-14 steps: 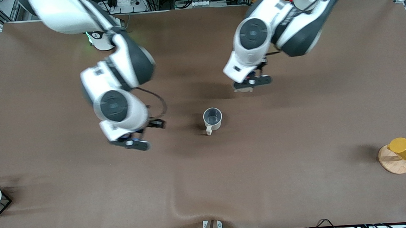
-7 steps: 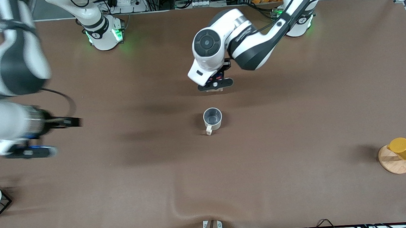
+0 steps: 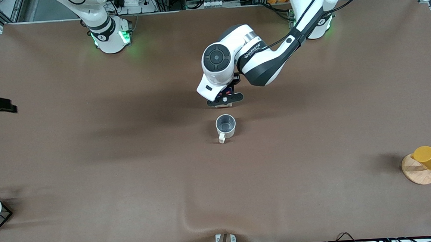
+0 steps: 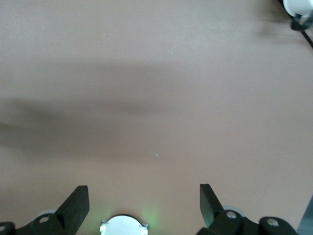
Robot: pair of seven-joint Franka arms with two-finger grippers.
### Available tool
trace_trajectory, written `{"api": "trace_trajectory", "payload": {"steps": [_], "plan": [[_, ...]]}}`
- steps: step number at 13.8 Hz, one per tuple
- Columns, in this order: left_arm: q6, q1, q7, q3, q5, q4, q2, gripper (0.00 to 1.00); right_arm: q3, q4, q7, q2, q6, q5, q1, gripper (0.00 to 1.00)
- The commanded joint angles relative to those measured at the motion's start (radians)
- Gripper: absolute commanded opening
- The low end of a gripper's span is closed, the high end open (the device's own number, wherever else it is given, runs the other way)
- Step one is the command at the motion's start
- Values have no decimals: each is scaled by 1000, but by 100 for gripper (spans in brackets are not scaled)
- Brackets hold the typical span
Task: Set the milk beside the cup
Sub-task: 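Set the mug down, release it, and withdraw the right gripper, then carry the milk carton with the left gripper beside the mug and lower it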
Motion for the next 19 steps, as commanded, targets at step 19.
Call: {"api": "trace_trajectory", "payload": {"steps": [19], "plan": [[84, -1, 23, 27, 86, 24, 57, 42, -321, -113, -73, -80, 187, 104, 321, 100]]}}
